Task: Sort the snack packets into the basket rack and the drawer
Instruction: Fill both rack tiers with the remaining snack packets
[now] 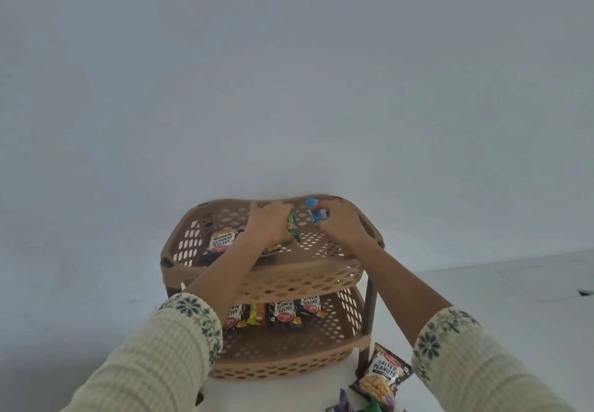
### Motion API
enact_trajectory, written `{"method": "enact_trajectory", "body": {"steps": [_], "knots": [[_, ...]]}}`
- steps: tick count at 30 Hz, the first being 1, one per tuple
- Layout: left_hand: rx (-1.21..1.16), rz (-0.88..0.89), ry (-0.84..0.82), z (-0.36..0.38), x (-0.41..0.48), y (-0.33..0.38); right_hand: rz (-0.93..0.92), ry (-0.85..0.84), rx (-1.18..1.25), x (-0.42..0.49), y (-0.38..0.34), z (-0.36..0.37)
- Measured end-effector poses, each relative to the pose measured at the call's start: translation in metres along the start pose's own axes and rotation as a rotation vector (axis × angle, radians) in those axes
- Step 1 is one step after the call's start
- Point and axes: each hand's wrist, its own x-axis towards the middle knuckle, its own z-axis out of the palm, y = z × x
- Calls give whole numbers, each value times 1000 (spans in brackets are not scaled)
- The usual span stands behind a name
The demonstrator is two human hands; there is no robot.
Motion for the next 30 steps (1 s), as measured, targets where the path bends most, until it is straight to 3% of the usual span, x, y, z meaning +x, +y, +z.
{"method": "enact_trajectory", "body": {"steps": [8,13,15,20,24,27,30], "knots": [[109,59,-249,24,45,9,54,-319,-308,39,0,23],[230,33,-361,36,52,8,82,-677,-427,40,-1,28],[233,36,-355,38,51,7,64,-739,-468,37,0,29],[147,9,-345,30,44,9,46,-634,-354,28,0,21],[33,1,-230,14,30,14,-45,-544,-276,7,2,5],[-95,28,-136,-4,10,26,-90,-372,-214,-12,7,-11],[-233,122,77,-21,-17,49,-158,-124,-108,-34,12,-24]]}}
